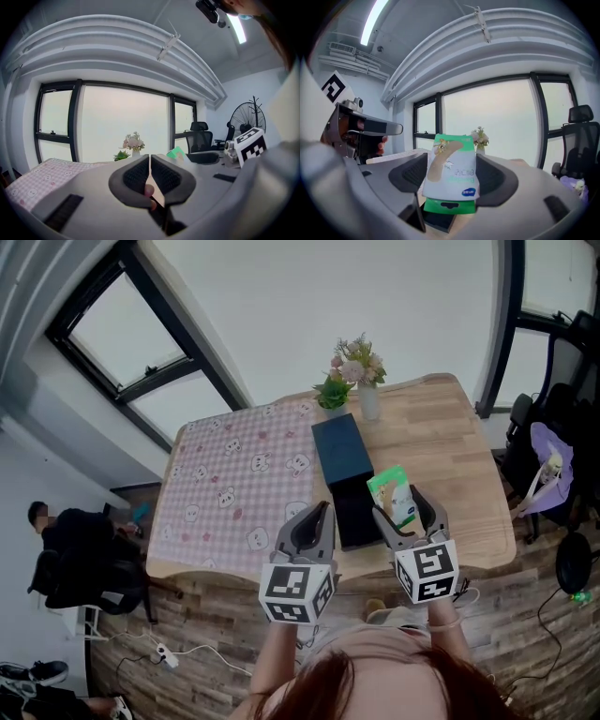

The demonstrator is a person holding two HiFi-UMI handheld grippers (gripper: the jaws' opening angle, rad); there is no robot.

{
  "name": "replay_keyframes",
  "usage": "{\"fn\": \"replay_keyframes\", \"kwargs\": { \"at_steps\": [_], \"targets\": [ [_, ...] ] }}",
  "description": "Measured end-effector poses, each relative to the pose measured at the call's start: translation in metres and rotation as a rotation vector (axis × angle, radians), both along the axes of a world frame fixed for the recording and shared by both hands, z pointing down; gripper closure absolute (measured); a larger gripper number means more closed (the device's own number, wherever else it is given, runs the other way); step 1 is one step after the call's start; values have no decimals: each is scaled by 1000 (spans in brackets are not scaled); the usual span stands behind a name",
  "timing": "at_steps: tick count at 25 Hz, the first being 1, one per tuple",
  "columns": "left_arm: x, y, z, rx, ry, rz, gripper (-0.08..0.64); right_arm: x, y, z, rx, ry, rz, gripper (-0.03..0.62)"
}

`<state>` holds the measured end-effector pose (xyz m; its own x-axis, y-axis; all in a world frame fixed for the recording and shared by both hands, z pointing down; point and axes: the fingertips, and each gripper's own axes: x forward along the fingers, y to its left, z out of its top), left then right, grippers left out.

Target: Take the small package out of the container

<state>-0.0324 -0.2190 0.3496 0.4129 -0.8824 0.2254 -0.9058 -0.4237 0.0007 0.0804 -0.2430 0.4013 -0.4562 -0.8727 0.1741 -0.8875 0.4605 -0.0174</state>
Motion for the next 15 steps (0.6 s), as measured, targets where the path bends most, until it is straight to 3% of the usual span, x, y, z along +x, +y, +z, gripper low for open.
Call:
{"fn": "replay_keyframes", "kwargs": {
  "at_steps": [15],
  "targets": [
    [-10, 37, -22, 47, 28, 12, 543, -7, 44, -37, 72, 1, 27, 272]
  ]
}}
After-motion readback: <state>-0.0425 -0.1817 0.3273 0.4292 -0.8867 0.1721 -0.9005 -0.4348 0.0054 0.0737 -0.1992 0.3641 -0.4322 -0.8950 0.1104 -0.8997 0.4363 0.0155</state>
